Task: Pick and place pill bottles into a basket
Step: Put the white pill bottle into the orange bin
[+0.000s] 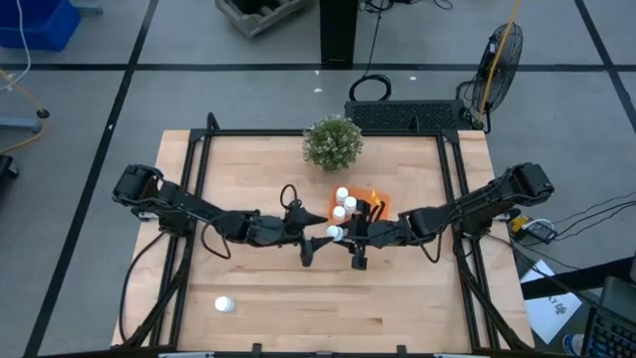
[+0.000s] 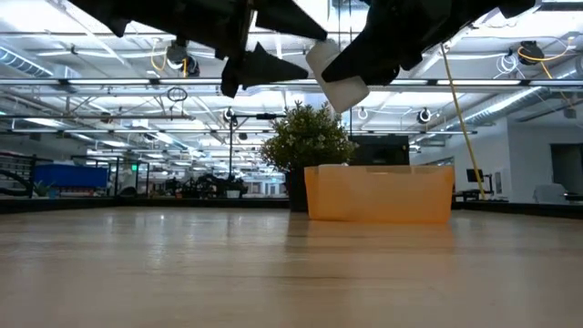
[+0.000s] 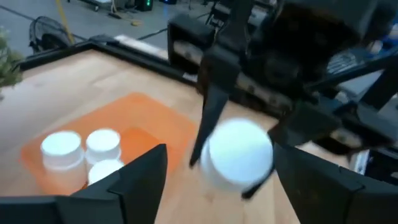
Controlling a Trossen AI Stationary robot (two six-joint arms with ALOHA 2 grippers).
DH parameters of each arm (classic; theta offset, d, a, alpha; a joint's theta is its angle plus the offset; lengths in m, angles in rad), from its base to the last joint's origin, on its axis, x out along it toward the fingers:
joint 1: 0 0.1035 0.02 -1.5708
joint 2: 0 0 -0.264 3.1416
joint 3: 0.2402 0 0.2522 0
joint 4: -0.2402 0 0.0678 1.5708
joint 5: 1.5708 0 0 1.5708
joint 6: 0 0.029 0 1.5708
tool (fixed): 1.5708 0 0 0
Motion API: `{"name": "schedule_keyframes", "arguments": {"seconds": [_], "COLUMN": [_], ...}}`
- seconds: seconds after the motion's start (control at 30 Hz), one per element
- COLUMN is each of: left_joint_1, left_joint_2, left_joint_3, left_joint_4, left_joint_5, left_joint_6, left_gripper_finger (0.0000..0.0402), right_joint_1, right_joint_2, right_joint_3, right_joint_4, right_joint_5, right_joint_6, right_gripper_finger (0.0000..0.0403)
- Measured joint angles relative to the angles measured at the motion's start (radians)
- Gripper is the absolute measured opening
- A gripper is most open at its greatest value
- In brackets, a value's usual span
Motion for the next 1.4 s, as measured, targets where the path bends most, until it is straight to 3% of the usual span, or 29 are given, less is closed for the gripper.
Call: {"name": "schedule_keyframes", "arguments": {"seconds": [0.3, 0.6, 0.77, 0.9, 1.17, 1.4], "left_joint_1": [0.000, -0.024, -0.023, -0.026, -0.028, -0.048], "left_joint_2": [-0.002, 0.000, -0.001, -0.001, -0.001, -0.001], "left_joint_3": [0.015, 0.014, 0.014, 0.015, 0.014, 0.014], "left_joint_4": [0.030, 0.032, 0.000, 0.004, 0.028, 0.047], "left_joint_5": [0.063, 0.049, 0.025, 0.030, 0.053, 0.045], "left_joint_6": [0.006, 0.059, 0.074, 0.089, 0.156, 0.173], "left_gripper_finger": [0.0310, 0.0310, 0.0308, 0.0279, 0.0159, 0.0159], "right_joint_1": [0.012, -0.025, -0.031, -0.031, -0.033, -0.032], "right_joint_2": [0.001, 0.001, 0.002, 0.003, 0.003, 0.002], "right_joint_3": [0.000, 0.000, 0.000, 0.000, 0.000, 0.002], "right_joint_4": [0.053, 0.133, 0.144, 0.155, 0.138, 0.147], "right_joint_5": [-0.028, -0.153, -0.170, -0.214, -0.204, -0.231], "right_joint_6": [-0.008, -0.016, -0.007, 0.014, 0.024, 0.011], "right_gripper_finger": [0.0161, 0.0161, 0.0161, 0.0160, 0.0159, 0.0179]}}
